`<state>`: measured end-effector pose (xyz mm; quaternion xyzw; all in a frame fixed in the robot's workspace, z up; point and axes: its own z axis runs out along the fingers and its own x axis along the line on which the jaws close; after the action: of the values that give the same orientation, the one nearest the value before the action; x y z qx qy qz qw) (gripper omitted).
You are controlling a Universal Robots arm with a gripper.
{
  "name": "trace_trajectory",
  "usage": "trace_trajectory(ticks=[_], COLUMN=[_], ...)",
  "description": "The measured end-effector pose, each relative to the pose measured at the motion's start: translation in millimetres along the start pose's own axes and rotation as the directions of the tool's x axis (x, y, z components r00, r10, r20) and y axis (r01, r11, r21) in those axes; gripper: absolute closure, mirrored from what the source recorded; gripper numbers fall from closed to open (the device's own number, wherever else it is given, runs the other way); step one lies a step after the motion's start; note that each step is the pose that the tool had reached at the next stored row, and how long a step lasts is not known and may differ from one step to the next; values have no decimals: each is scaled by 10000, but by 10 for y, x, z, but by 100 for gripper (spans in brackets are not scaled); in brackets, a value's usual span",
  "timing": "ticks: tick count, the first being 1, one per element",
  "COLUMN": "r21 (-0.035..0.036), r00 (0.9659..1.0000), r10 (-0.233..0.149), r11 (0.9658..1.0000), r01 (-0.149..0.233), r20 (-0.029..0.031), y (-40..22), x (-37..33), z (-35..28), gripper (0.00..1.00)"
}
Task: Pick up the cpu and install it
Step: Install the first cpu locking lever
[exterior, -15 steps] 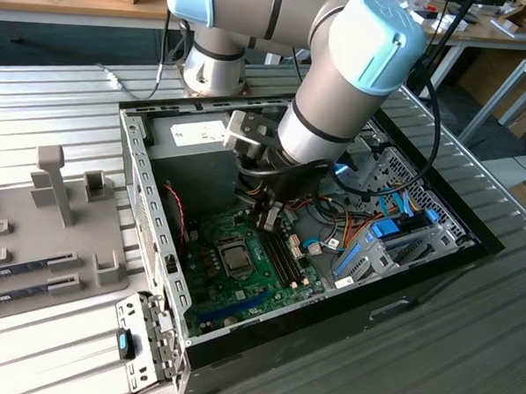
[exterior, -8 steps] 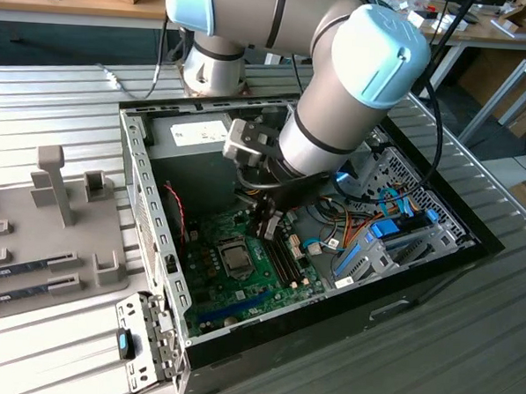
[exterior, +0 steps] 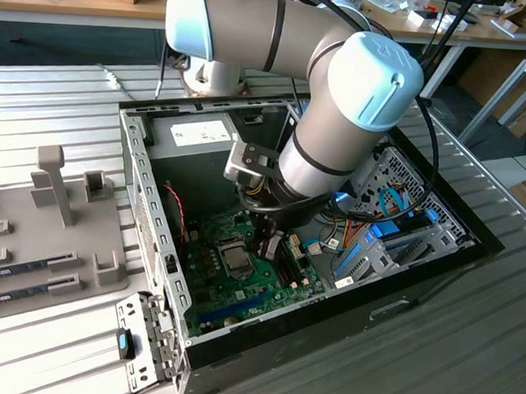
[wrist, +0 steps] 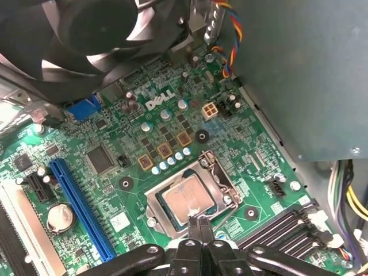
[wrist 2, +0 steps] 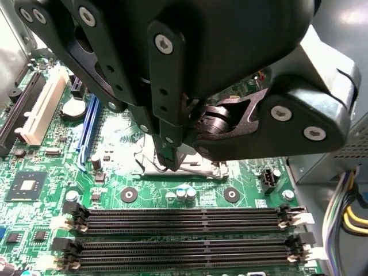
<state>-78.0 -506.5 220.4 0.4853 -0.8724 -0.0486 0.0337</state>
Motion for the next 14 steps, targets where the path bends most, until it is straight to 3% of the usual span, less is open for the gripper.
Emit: trace_trajectory(ticks=[6,12,14], r21=[11,3,-50], r00=[10000,10000,10000], r10=[2,9,-2], r11=[10000,10000,10000], r01=[-2,-9,3], r20=[-22,-67,14], y=[-20,-96,-97], x=[-6,-48,-48], z=[107,187,196], gripper=[89,89,89])
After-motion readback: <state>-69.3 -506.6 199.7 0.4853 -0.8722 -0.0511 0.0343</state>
